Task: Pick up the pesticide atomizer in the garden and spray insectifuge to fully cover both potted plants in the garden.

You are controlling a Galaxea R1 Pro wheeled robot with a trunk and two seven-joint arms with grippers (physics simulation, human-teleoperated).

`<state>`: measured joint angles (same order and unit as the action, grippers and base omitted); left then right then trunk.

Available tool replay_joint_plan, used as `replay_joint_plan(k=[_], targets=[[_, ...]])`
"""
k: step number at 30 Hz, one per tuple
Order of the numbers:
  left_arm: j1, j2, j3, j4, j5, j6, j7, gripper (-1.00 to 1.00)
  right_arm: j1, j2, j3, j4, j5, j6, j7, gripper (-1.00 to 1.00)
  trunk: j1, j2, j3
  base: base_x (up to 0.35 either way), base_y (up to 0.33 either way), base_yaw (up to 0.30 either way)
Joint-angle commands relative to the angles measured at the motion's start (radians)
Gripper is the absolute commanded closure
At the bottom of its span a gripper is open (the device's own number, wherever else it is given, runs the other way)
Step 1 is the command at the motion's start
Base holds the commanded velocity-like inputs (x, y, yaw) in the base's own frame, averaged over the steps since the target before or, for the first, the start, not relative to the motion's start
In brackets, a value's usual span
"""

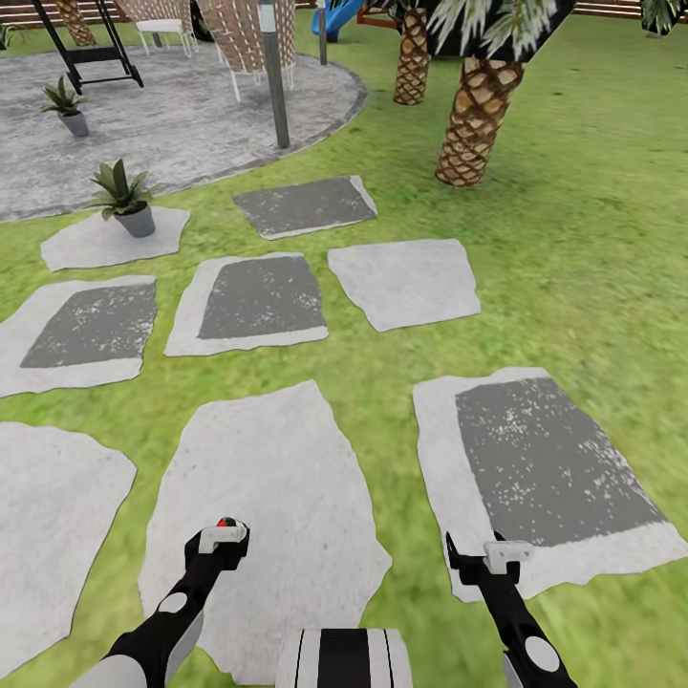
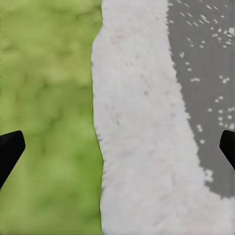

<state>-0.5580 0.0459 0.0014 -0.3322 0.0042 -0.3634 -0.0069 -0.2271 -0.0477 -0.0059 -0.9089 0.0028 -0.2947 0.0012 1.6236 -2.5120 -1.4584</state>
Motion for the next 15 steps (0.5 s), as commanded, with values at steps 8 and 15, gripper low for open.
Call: replay_joint_plan(k=[8,15], targets=[[0.000,0.000,0.000,0.001,0.000,-0.003,-0.001,-1.00,-0.001,0.000,0.000,0.001,0.000,-0.003,-0.003,-1.00,0.000,0.000,-0.001,0.000,0.000,0.000],[0.000,0.001,0.000,0.001,0.000,-0.003,-0.001,-1.00,0.000,-0.001,0.000,0.000,0.000,-0.003,0.000,-1.00,0.000,0.000,0.002,0.000,0.000,0.000]])
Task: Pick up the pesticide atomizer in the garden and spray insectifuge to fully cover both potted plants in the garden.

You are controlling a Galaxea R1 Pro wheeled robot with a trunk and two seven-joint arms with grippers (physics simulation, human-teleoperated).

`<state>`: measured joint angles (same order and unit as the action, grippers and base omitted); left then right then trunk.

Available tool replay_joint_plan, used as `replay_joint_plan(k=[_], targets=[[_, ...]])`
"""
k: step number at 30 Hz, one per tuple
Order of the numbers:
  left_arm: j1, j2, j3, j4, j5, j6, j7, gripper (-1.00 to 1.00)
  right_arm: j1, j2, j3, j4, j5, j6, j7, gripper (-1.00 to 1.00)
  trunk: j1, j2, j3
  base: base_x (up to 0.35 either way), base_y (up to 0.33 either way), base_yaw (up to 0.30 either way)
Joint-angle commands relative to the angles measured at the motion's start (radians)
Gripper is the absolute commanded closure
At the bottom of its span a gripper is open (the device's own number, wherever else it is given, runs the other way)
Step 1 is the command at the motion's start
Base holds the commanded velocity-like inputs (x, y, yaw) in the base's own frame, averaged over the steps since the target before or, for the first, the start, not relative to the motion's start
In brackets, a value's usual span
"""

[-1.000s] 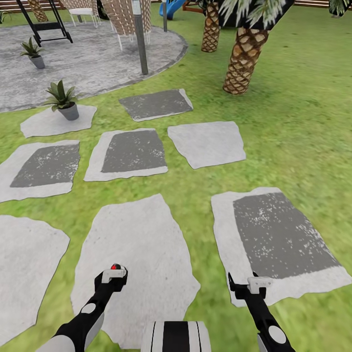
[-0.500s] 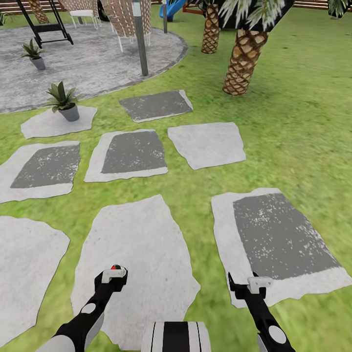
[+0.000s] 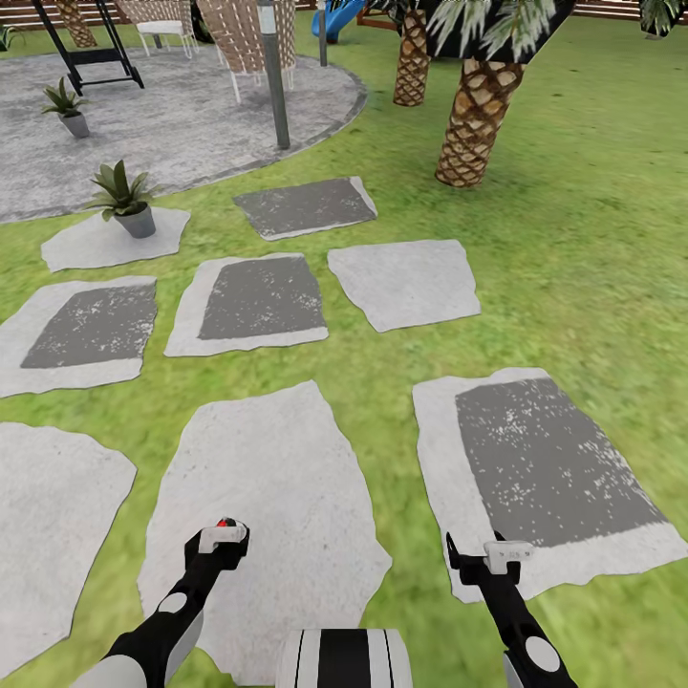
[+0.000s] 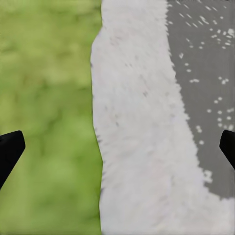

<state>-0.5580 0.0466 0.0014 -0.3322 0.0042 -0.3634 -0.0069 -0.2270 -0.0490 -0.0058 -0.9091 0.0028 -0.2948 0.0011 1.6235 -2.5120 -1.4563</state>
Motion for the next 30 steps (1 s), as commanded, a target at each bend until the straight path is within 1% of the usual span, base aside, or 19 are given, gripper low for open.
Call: replay_joint_plan(k=[1,6,18,19,30], targets=[[0.000,0.000,0.000,0.001,0.000,-0.003,-0.001,-1.00,0.000,0.000,0.000,0.001,0.000,-0.003,0.000,-1.00,0.000,0.000,0.001,0.000,0.000,0.000],[0.000,0.000,0.000,0.001,0.000,-0.003,-0.001,-1.00,-0.001,0.000,0.000,0.000,0.000,-0.003,0.000,-1.00,0.000,0.000,0.005,0.000,0.000,0.000],[0.000,0.001,0.000,0.001,0.000,-0.003,-0.001,-1.00,-0.001,0.000,0.000,0.001,0.000,-0.003,-0.003,-1.00,0.000,0.000,0.005,0.000,0.000,0.000],[0.000,0.001,0.000,0.001,0.000,-0.003,-0.001,1.00,-0.001,0.000,0.000,0.001,0.000,-0.003,-0.003,-1.00,0.000,0.000,0.005,0.000,0.000,0.000],[0.000,0.001,0.000,-0.001,0.000,-0.003,-0.001,1.00,0.000,0.000,0.000,0.001,0.000,-0.003,-0.003,-1.00,0.000,0.000,0.005,0.000,0.000,0.000]])
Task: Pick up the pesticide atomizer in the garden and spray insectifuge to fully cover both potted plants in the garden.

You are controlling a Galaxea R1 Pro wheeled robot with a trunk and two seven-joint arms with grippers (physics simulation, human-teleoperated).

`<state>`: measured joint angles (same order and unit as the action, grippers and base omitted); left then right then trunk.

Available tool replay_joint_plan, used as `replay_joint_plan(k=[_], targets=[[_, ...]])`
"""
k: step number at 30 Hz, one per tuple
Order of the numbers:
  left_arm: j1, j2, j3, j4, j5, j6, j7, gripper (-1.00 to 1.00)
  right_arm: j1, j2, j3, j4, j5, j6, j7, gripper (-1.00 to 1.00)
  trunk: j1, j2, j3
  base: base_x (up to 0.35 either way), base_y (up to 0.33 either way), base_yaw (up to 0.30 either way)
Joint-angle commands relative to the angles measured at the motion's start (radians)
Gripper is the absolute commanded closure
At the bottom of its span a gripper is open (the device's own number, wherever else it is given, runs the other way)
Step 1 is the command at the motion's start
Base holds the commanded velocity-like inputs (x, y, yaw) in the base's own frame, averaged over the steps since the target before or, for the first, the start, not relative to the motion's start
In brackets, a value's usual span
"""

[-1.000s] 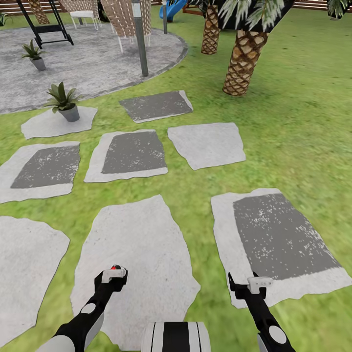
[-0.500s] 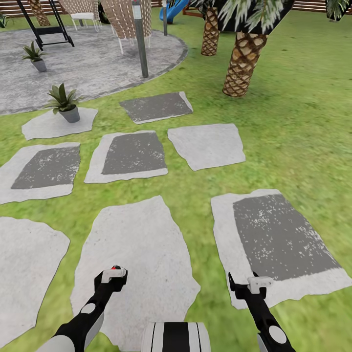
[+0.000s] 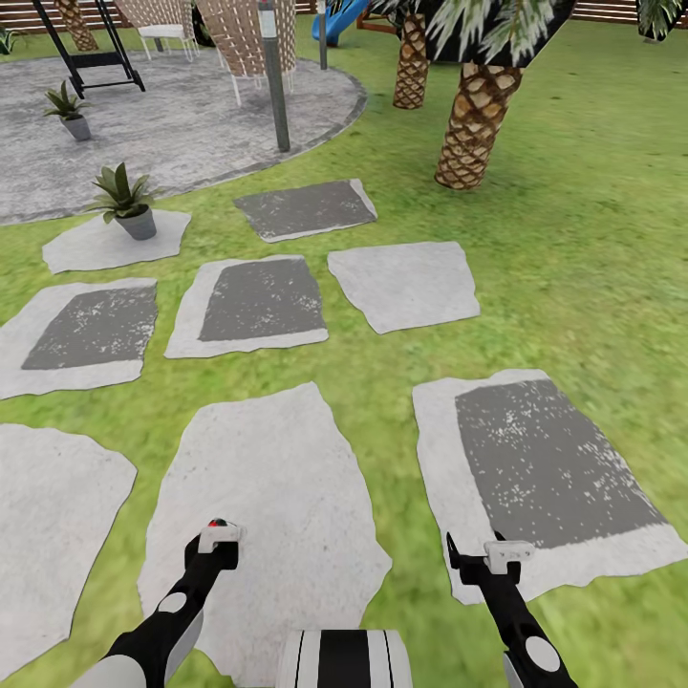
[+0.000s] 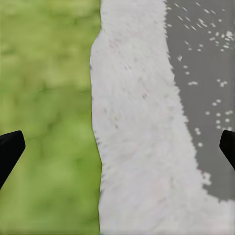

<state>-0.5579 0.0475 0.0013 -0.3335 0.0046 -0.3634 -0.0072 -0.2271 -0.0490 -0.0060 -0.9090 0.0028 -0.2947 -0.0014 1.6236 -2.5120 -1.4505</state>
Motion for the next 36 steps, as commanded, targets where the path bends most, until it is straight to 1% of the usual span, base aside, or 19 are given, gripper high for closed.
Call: replay_joint_plan(k=[1,13,32,36], targets=[[0.000,0.000,0.000,0.001,0.000,-0.003,0.000,1.00,0.000,0.000,0.000,0.001,0.000,-0.003,0.000,-1.00,0.000,0.000,-0.001,0.000,0.000,0.000],[0.000,0.000,0.000,-0.002,-0.001,-0.006,0.000,1.00,0.000,0.000,0.000,0.001,0.000,-0.003,0.000,-1.00,0.000,0.000,-0.001,0.000,0.000,0.000],[-0.001,0.000,0.002,0.000,-0.001,-0.003,0.000,1.00,0.000,0.001,0.001,0.000,0.000,-0.004,-0.001,-1.00,-0.009,0.004,0.073,0.000,0.000,0.000],[-0.002,0.007,0.001,-0.010,0.000,0.008,-0.001,1.00,-0.001,0.004,0.000,-0.002,-0.003,-0.005,-0.005,-1.00,-0.011,0.005,0.088,0.000,0.000,0.000]])
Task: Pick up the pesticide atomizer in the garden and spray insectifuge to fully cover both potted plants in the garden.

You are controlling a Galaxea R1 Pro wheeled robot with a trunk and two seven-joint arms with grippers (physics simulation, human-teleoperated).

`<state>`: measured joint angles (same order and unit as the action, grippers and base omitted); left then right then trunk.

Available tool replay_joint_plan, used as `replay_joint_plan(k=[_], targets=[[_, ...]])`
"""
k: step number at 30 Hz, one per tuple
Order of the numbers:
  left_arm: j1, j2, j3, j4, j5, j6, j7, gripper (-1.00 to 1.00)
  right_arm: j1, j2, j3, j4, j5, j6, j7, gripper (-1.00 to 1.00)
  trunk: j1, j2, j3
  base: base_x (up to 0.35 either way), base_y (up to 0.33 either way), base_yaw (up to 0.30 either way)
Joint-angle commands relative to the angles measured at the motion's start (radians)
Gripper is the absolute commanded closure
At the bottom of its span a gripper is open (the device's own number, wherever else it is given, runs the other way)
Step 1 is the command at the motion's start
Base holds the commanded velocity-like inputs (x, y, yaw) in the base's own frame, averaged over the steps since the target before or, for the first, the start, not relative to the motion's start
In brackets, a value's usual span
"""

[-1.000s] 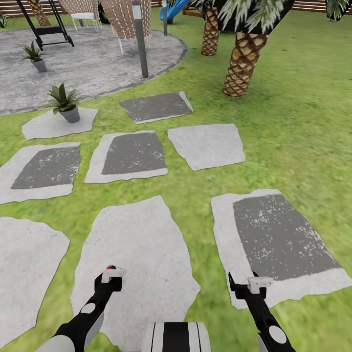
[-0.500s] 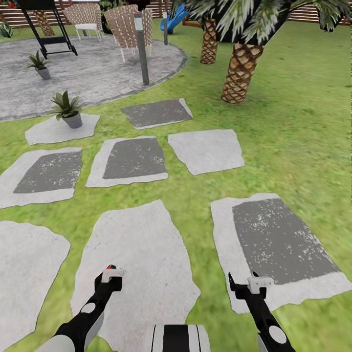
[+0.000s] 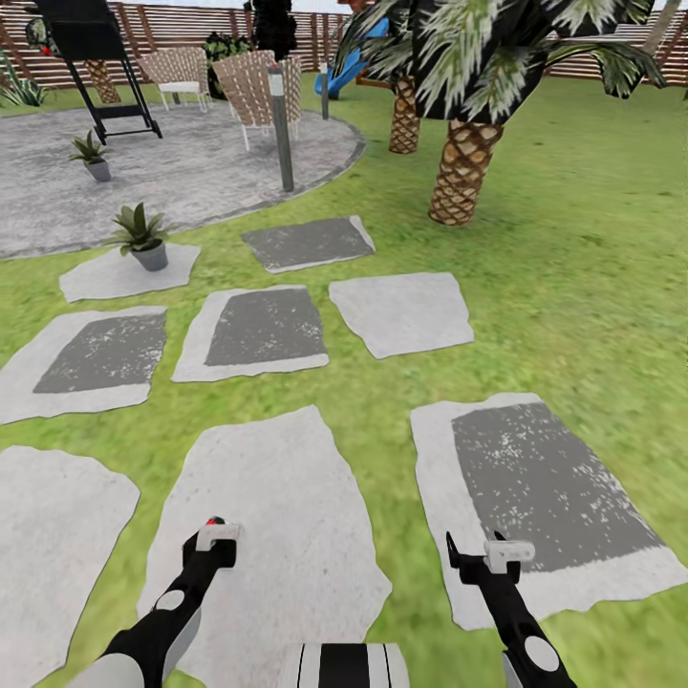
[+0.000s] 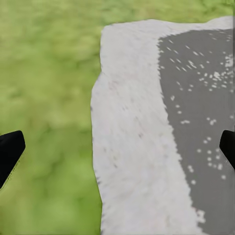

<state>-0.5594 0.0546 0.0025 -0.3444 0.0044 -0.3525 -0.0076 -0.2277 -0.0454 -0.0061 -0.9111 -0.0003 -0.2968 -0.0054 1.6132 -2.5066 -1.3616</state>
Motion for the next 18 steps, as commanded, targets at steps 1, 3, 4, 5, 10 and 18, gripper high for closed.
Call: replay_joint_plan(k=[1,3,4,5,10,18], targets=[[0.000,0.004,0.000,0.000,0.000,-0.001,-0.001,1.00,0.000,0.000,0.000,0.000,0.000,-0.003,0.000,-1.00,-0.001,0.000,0.003,0.000,0.000,0.000],[-0.001,0.040,-0.001,-0.001,-0.001,0.011,-0.001,1.00,0.001,-0.004,-0.002,0.000,0.001,-0.004,0.001,-1.00,-0.001,0.001,0.012,0.000,0.000,-0.002],[-0.001,0.052,-0.001,-0.001,-0.001,0.024,-0.001,1.00,0.001,-0.008,-0.003,-0.001,0.002,-0.004,0.001,-1.00,-0.002,0.001,0.017,0.000,0.000,-0.031],[0.000,0.061,-0.001,0.000,-0.001,0.035,-0.001,1.00,0.001,-0.011,-0.004,-0.001,0.002,-0.004,0.001,-1.00,-0.002,0.001,0.022,0.000,0.000,-0.046],[0.009,0.095,-0.001,0.012,-0.002,0.062,-0.007,1.00,0.008,-0.034,-0.014,0.000,0.003,-0.004,0.001,-1.00,-0.005,0.002,0.049,0.000,0.000,-0.086],[0.119,0.107,0.000,0.021,0.010,0.067,-0.006,1.00,0.107,-0.037,-0.080,0.004,0.003,-0.007,0.002,-1.00,-0.008,0.004,0.092,0.000,0.000,-0.111]])
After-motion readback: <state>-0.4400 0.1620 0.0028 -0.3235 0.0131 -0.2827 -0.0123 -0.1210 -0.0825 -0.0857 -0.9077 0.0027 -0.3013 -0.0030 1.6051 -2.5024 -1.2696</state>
